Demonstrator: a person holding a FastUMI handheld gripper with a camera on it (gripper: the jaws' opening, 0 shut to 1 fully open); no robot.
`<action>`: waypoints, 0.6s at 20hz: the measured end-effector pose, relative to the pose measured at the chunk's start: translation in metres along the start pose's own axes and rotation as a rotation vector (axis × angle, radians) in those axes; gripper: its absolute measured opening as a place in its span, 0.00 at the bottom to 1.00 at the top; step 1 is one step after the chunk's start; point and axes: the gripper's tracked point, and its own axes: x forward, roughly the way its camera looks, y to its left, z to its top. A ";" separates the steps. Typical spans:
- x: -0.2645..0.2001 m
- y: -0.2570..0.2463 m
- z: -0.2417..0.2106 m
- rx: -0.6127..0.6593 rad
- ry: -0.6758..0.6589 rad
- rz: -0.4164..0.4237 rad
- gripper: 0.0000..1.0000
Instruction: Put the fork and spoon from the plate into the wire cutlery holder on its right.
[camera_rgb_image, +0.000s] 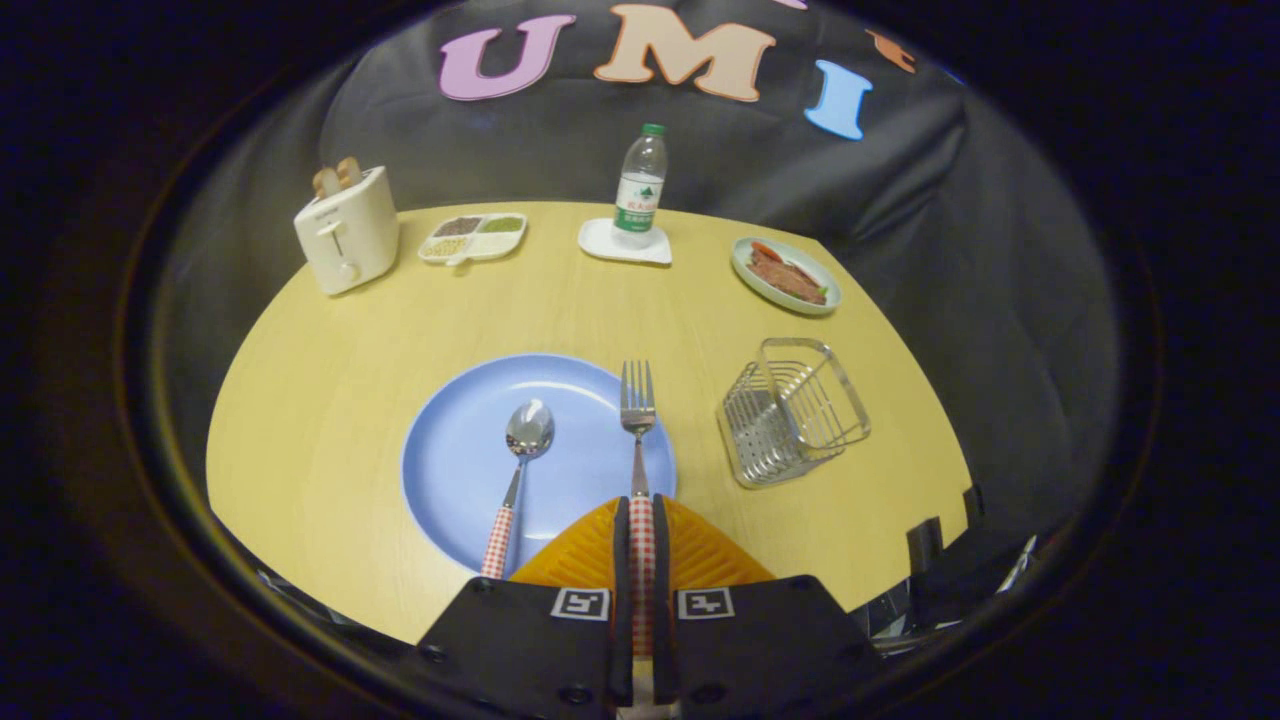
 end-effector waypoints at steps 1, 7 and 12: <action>-0.006 -0.007 0.003 0.025 0.026 -0.022 0.11; -0.034 -0.044 0.025 0.196 0.234 -0.111 0.11; -0.037 -0.065 0.039 0.264 0.442 -0.129 0.11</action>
